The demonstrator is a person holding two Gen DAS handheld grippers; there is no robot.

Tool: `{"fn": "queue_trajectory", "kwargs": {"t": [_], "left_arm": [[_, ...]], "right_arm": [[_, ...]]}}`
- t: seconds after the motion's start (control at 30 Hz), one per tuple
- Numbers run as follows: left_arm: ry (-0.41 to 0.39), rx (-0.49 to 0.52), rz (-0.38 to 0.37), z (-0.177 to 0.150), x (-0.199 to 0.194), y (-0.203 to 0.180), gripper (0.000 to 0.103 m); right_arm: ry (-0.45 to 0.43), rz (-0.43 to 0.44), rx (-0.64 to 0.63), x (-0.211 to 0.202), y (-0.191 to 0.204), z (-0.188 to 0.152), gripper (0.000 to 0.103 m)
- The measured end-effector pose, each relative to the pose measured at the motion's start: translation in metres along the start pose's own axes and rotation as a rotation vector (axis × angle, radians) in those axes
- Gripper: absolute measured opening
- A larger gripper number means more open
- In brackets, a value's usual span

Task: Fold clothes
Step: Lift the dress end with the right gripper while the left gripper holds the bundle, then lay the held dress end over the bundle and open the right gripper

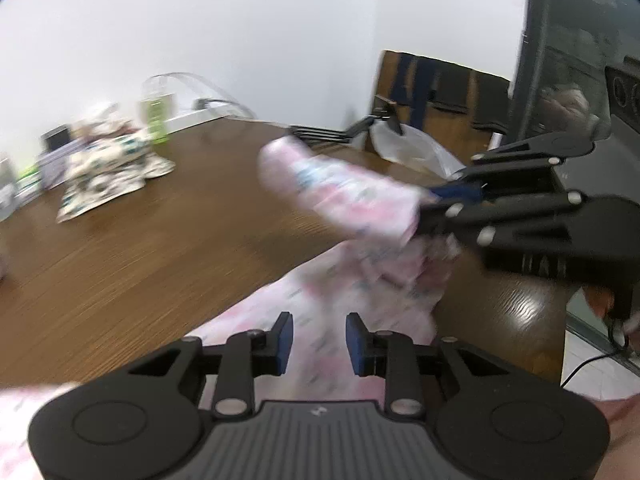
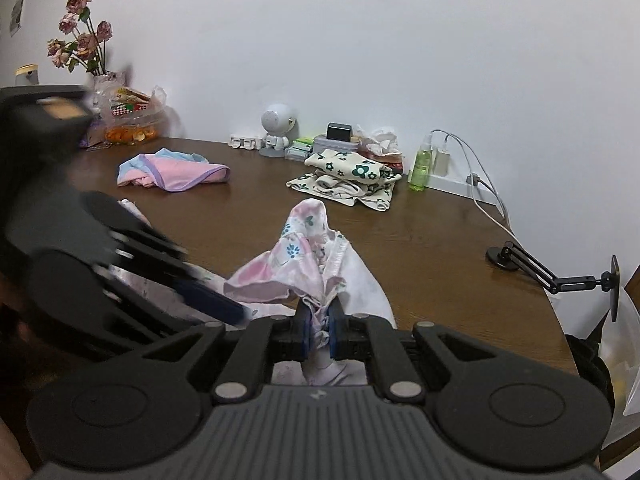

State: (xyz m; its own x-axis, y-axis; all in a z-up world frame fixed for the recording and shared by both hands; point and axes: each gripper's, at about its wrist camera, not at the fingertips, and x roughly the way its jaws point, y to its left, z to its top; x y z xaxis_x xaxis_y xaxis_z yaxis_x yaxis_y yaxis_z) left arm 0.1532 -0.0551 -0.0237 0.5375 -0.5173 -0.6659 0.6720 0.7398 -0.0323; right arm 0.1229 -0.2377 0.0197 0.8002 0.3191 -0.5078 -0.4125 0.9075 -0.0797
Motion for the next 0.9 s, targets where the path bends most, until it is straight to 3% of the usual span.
{"fn": "queue_trajectory", "kwargs": {"t": [0.23, 0.47, 0.77, 0.87, 0.9], "left_arm": [[0.022, -0.074, 0.104, -0.031, -0.033, 0.030, 0.027], [0.040, -0.088, 0.095, -0.037, -0.025, 0.032, 0.027], [-0.036, -0.067, 0.057, -0.017, -0.030, 0.016, 0.031], [-0.042, -0.053, 0.047, -0.012, -0.028, 0.009, 0.031], [-0.040, -0.048, 0.043, -0.011, -0.027, 0.007, 0.031]], "right_arm": [[0.008, 0.009, 0.005, 0.005, 0.003, -0.002, 0.008], [0.056, 0.047, -0.021, 0.020, 0.015, -0.009, 0.008], [0.138, 0.106, -0.015, 0.042, 0.031, -0.030, 0.008], [0.142, 0.124, 0.001, 0.044, 0.030, -0.034, 0.013], [0.141, 0.133, 0.007, 0.043, 0.029, -0.034, 0.021]]}}
